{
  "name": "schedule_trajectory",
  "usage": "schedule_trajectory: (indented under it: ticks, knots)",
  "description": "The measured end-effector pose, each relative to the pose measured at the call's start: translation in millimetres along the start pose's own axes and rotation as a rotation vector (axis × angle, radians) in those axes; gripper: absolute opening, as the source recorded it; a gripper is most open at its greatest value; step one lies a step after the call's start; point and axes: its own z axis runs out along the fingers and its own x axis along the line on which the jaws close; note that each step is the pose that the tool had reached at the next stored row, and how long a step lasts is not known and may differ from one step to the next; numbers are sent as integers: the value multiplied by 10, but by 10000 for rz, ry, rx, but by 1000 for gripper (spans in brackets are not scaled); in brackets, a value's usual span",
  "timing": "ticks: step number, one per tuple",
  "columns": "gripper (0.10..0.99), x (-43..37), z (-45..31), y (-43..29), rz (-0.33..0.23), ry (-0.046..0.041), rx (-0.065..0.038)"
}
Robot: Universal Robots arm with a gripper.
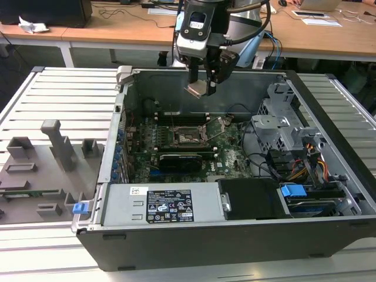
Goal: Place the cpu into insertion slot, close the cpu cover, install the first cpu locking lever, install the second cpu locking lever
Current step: 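Place the cpu into insertion slot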
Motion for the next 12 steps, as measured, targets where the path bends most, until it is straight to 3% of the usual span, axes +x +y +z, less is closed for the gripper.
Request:
schedule_trajectory:
  ticks: [12]
  knots:
    - [533, 0, 0, 0, 727, -65, -15]
